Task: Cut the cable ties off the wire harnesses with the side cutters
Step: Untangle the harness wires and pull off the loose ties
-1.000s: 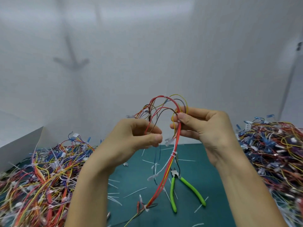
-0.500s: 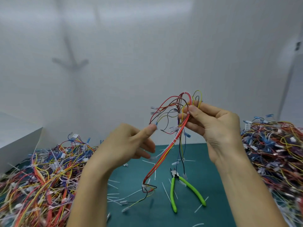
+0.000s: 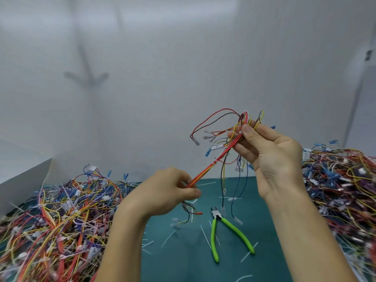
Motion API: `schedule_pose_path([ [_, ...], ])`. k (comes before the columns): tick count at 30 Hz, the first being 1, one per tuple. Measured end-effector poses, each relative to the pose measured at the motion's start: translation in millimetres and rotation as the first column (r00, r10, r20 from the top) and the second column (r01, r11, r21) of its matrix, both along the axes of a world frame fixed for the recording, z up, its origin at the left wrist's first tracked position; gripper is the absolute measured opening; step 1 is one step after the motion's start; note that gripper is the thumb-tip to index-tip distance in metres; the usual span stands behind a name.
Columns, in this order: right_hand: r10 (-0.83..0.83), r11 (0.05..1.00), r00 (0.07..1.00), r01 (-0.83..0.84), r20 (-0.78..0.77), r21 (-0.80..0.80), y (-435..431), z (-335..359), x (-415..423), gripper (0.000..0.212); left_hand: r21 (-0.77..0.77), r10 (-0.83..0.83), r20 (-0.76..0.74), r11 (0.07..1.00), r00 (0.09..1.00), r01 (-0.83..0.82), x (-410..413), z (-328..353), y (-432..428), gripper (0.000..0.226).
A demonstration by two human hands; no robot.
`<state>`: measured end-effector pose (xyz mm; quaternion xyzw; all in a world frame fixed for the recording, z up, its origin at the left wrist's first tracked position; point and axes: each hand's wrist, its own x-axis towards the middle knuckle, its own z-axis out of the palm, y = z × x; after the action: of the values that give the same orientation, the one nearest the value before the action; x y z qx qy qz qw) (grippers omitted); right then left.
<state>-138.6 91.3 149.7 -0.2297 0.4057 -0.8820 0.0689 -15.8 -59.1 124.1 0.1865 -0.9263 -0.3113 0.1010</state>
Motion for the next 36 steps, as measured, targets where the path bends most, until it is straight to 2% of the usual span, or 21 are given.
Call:
schedule_pose_path([
  [4, -0.001, 0.999, 0.999, 0.002, 0.032, -0.038, 4, 2, -2, 0.008, 0.134, 0.045, -0.037, 0.990, 0.998, -0.040, 4, -4, -12, 0.008],
  [9, 0.004, 0.999, 0.998, 0.000, 0.066, -0.055, 6, 2, -4, 0.009, 0.428, 0.161, -0.249, 0.903, 0.955, -0.040, 11, 0, -18, 0.014],
  [12, 0.022, 0.999, 0.997, -0.018, 0.073, -0.051, 6, 2, -3, 0.010, 0.558, 0.227, -0.389, 0.829, 0.893, 0.032, 14, 5, -15, 0.017],
  [15, 0.041, 0.998, 0.997, -0.039, 0.060, -0.042, 4, 1, -1, 0.012, 0.653, 0.234, -0.467, 0.742, 0.853, 0.154, 18, 10, -12, 0.029],
  [19, 0.063, 0.997, 0.997, -0.060, 0.054, -0.044, 3, 1, -1, 0.012, 0.661, 0.171, -0.484, 0.714, 0.858, 0.231, 23, 14, -10, 0.037],
  [26, 0.096, 0.994, 0.994, -0.092, 0.060, -0.055, 6, 2, -2, 0.013, 0.607, 0.109, -0.461, 0.762, 0.881, 0.224, 27, 16, -11, 0.033],
  [29, 0.089, 0.995, 0.996, -0.087, 0.027, -0.055, 7, 2, -3, 0.013, 0.470, 0.114, -0.374, 0.879, 0.920, 0.082, 25, 12, -13, 0.021],
  [31, 0.068, 0.997, 0.997, -0.069, -0.025, -0.045, 6, 2, -2, 0.013, 0.310, 0.061, -0.268, 0.950, 0.962, 0.026, 24, 10, -12, 0.036],
  [32, 0.055, 0.998, 0.997, -0.057, -0.061, -0.033, 6, 2, -1, 0.013, 0.280, 0.053, -0.219, 0.960, 0.974, 0.011, 22, 9, -11, 0.048],
  [34, 0.027, 1.000, 0.988, -0.027, -0.154, 0.002, 4, 1, 1, 0.014, 0.306, 0.085, -0.199, 0.952, 0.976, -0.021, 16, 7, -8, 0.060],
  [36, 0.014, 0.999, 0.965, -0.003, -0.261, 0.044, 1, -1, 3, 0.019, 0.377, 0.190, -0.286, 0.923, 0.939, -0.072, 7, 9, -6, 0.058],
])
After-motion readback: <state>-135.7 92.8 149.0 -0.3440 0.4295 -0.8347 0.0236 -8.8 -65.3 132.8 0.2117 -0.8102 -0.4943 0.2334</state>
